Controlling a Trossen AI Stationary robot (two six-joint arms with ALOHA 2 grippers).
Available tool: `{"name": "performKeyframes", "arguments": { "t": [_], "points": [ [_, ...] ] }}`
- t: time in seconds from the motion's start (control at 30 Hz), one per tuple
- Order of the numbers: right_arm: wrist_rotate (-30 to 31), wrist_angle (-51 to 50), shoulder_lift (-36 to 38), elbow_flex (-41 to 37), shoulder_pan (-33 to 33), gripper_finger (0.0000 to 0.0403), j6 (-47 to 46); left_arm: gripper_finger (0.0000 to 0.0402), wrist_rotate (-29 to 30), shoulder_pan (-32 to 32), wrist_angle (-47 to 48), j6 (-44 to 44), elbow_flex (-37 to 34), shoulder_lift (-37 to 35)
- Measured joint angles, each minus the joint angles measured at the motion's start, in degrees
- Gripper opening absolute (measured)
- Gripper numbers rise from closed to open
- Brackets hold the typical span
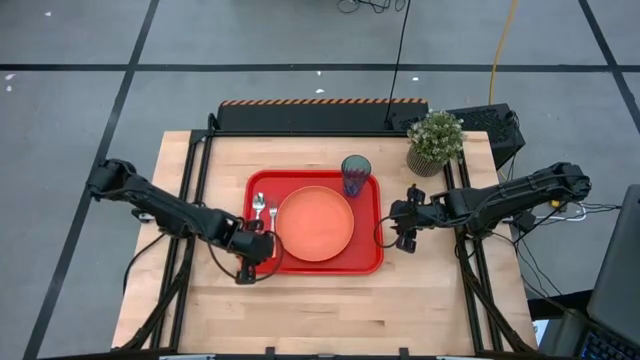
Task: Pick and place plate/cup/fork/spoon on tray
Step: Adjust the the light orange spoon on the orange serving tray
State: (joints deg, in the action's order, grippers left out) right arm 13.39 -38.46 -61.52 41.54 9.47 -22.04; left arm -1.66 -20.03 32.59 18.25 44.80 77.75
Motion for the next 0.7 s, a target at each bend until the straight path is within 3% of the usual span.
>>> {"name": "performKeyframes", "arguments": {
  "t": [0.47, 0.7],
  "points": [
    [0.0, 0.5, 0.0, 0.0, 0.0, 0.0153, 0.3, 0.0026, -2.8, 0.0, -5.3, -0.4, 0.0, 7.4],
    [0.0, 0.5, 0.0, 0.0, 0.0, 0.0153, 0.4, 0.0026, 1.9, 0.3, -5.7, -1.6, 0.0, 7.6]
  ]
}}
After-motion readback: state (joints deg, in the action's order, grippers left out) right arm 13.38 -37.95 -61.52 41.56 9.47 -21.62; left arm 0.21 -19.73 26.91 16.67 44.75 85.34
